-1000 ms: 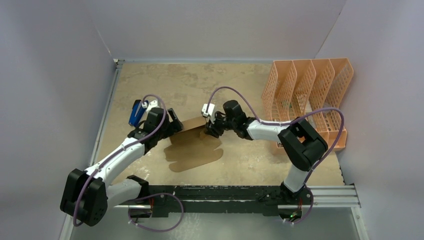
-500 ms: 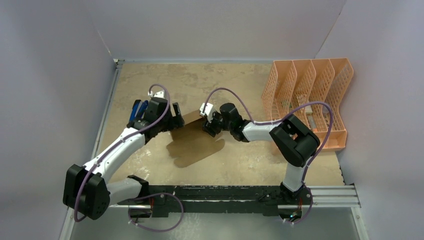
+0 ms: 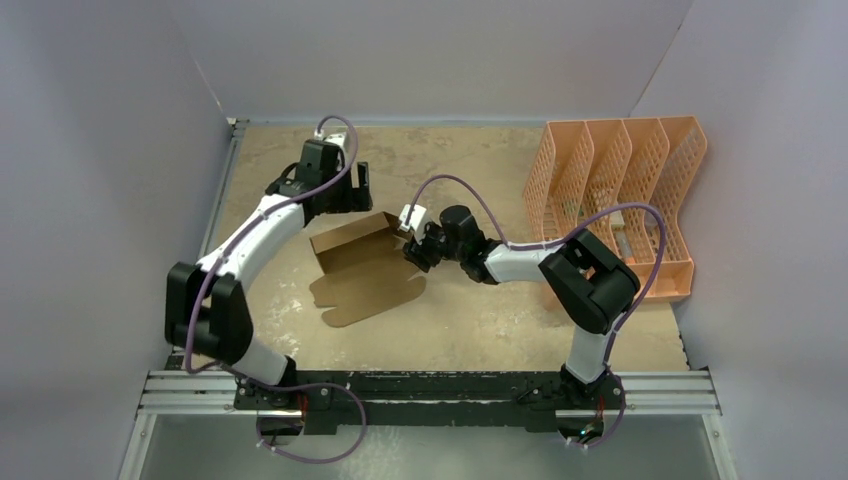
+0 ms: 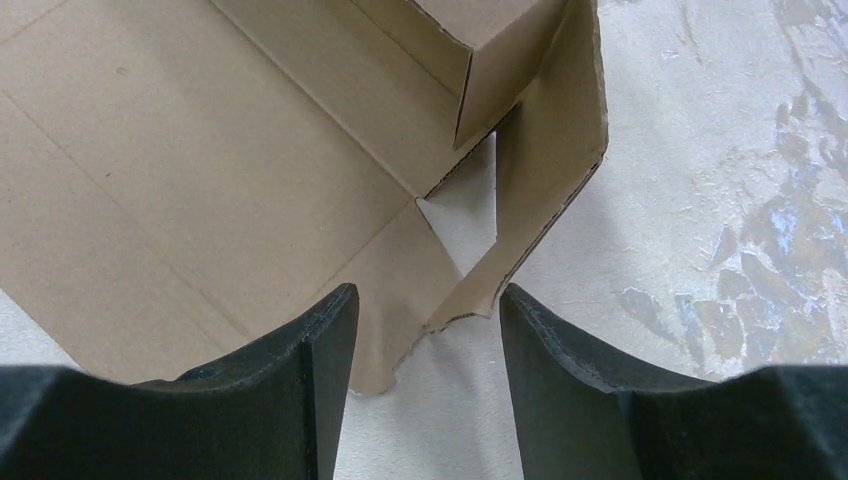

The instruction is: Fold the paper box

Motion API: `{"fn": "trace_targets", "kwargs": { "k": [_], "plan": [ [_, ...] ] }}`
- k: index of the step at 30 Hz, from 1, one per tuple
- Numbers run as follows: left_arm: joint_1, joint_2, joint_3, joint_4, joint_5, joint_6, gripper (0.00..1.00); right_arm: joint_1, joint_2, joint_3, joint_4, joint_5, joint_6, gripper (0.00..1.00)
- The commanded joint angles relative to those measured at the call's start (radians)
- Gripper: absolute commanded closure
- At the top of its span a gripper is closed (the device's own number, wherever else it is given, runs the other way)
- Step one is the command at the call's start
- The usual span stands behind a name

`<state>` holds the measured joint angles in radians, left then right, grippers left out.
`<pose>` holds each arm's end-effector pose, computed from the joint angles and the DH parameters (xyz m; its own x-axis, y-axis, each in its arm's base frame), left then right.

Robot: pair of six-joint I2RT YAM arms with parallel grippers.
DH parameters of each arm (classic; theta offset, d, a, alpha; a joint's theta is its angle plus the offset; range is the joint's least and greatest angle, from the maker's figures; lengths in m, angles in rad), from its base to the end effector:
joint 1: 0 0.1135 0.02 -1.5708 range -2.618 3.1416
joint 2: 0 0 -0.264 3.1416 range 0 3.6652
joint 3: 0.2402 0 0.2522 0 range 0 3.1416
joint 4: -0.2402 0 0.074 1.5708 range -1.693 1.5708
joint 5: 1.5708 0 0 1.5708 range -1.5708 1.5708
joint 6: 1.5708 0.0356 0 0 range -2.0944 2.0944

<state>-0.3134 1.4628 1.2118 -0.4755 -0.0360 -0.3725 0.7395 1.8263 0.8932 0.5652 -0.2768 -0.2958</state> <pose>0.3102 -0.0992 0.3005 -0.6914 -0.1583 -0.7049 0.0332 0.9677 -0.2498 0.2755 0.2645 0.1689 -0.0103 -0.3889 -0.9212 -0.8778 0.4448 -0.1780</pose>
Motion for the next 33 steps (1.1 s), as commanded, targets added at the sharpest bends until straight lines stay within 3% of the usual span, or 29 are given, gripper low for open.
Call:
{"fn": "trace_targets", "kwargs": {
  "k": [1,10,22,33],
  "plan": [
    [0.059,0.115,0.047,0.009,0.143,0.055,0.18,0.003,-0.016,0.012,0.047,-0.035,0.008,0.43],
    [0.086,0.175,0.068,0.008,0.252,0.043,0.19,-0.015,-0.055,0.028,-0.054,-0.150,-0.001,0.45],
    [0.086,0.179,-0.037,0.038,0.332,-0.022,0.22,-0.014,-0.024,0.125,-0.096,-0.358,0.034,0.47],
    [0.086,0.154,-0.081,0.065,0.380,-0.058,0.23,-0.014,0.031,0.187,-0.112,-0.371,0.043,0.47]
  ]
}}
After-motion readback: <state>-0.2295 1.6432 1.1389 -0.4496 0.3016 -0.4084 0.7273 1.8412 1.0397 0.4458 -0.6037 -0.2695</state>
